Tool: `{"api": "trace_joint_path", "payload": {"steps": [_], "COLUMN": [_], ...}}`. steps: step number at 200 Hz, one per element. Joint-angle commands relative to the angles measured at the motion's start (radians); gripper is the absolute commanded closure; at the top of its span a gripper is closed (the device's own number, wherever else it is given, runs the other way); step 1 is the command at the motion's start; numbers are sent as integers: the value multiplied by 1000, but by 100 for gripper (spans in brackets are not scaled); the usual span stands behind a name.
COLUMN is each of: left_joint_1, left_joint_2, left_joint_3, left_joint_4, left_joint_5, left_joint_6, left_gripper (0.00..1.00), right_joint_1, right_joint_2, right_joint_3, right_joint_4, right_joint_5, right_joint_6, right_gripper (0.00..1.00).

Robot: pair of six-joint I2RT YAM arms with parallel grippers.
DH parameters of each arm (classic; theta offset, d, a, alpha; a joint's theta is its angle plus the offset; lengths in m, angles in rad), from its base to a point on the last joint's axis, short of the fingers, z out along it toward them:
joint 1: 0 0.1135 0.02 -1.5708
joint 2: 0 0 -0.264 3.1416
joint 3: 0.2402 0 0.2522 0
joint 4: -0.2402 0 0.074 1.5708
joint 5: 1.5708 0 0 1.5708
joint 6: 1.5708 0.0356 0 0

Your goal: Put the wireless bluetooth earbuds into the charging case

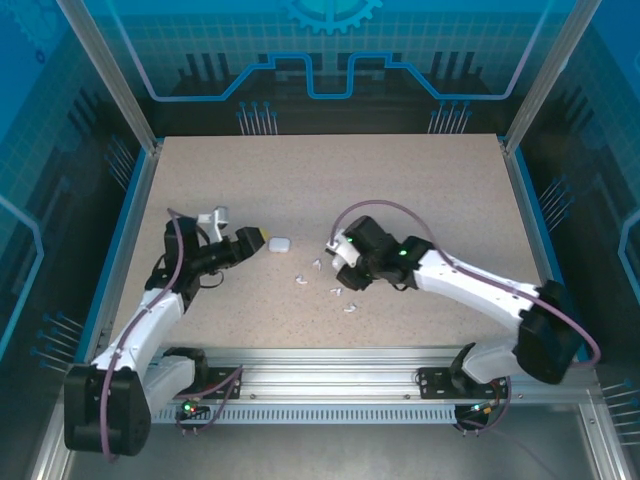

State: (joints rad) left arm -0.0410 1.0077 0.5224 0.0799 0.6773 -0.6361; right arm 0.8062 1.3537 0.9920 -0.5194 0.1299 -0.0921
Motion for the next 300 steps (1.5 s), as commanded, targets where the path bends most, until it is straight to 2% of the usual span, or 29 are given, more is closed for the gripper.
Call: {"api": "trace_joint_path", "payload": {"steps": [1, 48, 106, 168, 198, 254, 300], "left_joint_1": [-75, -232, -364, -452, -475, -516, -530], "left_joint_2": [43, 142, 224, 295, 323, 413, 454], "left_joint_3": [60, 140, 201, 233, 236, 262, 274], "left_joint_4": [77, 136, 172, 237, 271, 343, 372], "left_joint_5": [115, 172, 175, 163, 121, 131, 143], "left_joint_6": [-26, -25, -23, -47, -64, -109, -131], "left_gripper": [19, 19, 18, 20, 25, 34, 46], "right_joint_1": [-28, -34, -30, -18, -17, -10, -9], "right_joint_2": [-111, -194, -173, -164, -159, -146, -138], "right_joint_3": [-49, -43, -11, -1, -1, 6, 13], "right_joint_4": [116, 90, 66, 85, 97, 107, 103], "right_joint_5": [-71, -69, -44, -56, -56, -47, -5], "right_joint_6": [-154, -293, -320, -299, -290, -282, -283], "right_gripper": [57, 57, 57, 57, 57, 57, 57]}}
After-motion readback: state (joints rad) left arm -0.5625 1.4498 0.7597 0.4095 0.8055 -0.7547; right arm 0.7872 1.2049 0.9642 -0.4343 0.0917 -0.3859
